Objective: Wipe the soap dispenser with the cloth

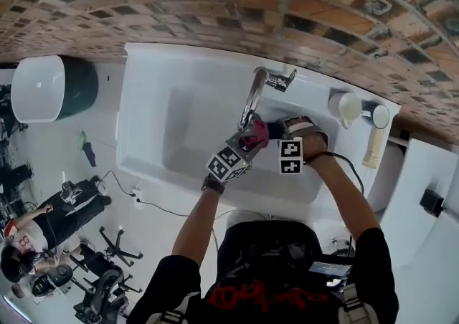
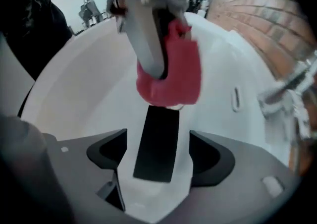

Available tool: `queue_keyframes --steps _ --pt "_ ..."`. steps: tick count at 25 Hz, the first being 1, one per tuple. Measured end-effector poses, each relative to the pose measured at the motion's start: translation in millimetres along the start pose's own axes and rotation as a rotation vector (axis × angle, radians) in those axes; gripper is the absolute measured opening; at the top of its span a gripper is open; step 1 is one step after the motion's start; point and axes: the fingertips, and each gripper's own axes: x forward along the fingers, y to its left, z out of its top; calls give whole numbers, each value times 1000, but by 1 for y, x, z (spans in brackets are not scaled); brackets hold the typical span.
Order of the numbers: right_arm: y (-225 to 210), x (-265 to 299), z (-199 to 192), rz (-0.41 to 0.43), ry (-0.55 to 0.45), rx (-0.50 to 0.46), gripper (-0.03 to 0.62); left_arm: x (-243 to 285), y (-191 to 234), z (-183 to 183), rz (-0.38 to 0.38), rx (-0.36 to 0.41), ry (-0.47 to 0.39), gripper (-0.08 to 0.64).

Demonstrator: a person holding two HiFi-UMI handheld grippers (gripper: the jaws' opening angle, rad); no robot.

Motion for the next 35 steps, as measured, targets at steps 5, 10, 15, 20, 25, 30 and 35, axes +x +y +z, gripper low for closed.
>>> queue_keyframes --steps 5,10,15,20,25,30,35 --pt "-2 69 7 136 207 -50 350 -76 1 22 123 -91 -215 49" --pt "2 12 19 63 -35 125 325 -113 -15 40 161 -127 -327 48" --pt "-3 -157 -26 -249 -545 559 325 -94 -62 69 54 -104 -325 48" --pt "26 -250 -151 -606 -707 994 322 -42 -152 123 -154 48 -250 48" --pt "58 -242 -217 -788 -779 1163 321 -1 -226 163 -259 164 -189 49" --pt "97 -225 -216 -778 -775 1193 324 25 -268 168 -316 241 -118 49" --pt "128 -221 -213 -711 -708 1174 307 48 -299 145 -355 255 -51 48"
